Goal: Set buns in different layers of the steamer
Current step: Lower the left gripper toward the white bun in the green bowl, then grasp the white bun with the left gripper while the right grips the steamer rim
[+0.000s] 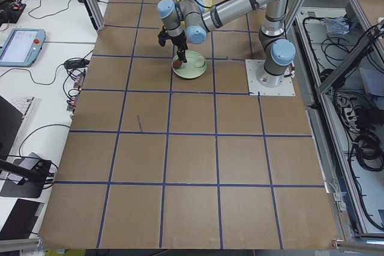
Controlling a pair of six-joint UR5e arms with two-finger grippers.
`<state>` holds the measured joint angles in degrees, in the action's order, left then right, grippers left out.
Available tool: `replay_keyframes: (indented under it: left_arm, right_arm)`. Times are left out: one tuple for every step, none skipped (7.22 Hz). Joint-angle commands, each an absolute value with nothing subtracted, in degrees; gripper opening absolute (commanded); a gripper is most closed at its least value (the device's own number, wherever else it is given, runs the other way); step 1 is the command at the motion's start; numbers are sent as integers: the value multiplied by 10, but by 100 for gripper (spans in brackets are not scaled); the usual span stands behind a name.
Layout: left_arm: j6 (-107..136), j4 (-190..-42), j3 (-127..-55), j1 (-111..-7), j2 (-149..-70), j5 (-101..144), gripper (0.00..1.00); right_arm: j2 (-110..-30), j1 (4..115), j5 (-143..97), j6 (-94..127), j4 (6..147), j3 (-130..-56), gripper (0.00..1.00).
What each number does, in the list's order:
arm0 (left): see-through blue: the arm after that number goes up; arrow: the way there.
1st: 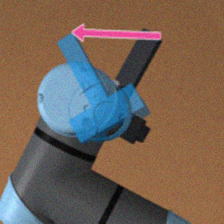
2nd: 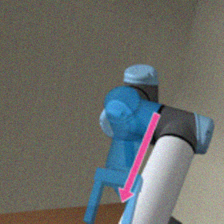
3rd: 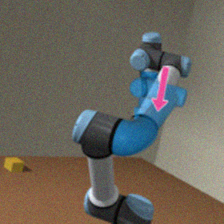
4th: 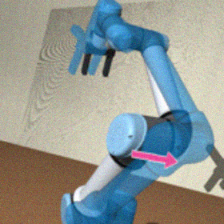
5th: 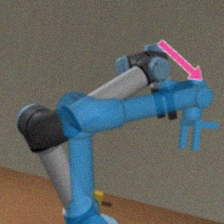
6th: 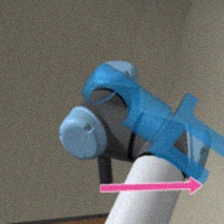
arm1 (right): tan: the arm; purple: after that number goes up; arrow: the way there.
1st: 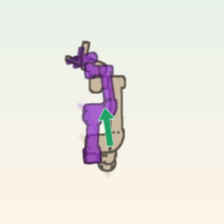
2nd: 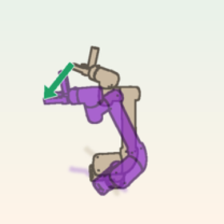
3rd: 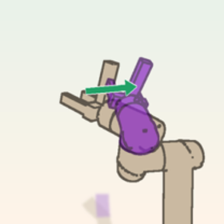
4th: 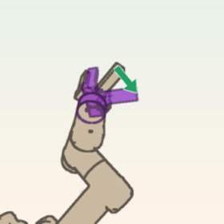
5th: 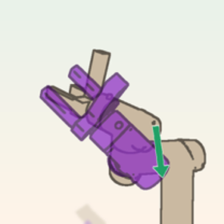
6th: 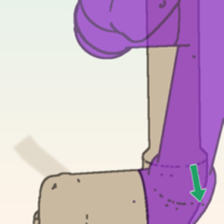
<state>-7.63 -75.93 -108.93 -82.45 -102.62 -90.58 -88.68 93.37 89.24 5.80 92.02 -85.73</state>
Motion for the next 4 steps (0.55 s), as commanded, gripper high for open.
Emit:
replay_keyframes:
  left_arm:
    - [-55,-758,-1130,-831,-1021,-874,98]
    - [-54,-755,-1142,-831,-1023,-868,98]
    - [-55,-752,-1143,-830,-1033,-867,100]
    - [-55,-751,-1145,-830,-1034,-868,100]
  right_arm:
    - [-887,934,893,58,920,-857,100]
    - [-887,934,894,58,919,-858,100]
    - [-887,932,893,58,918,-860,100]
    - [-886,935,894,57,916,-865,100]
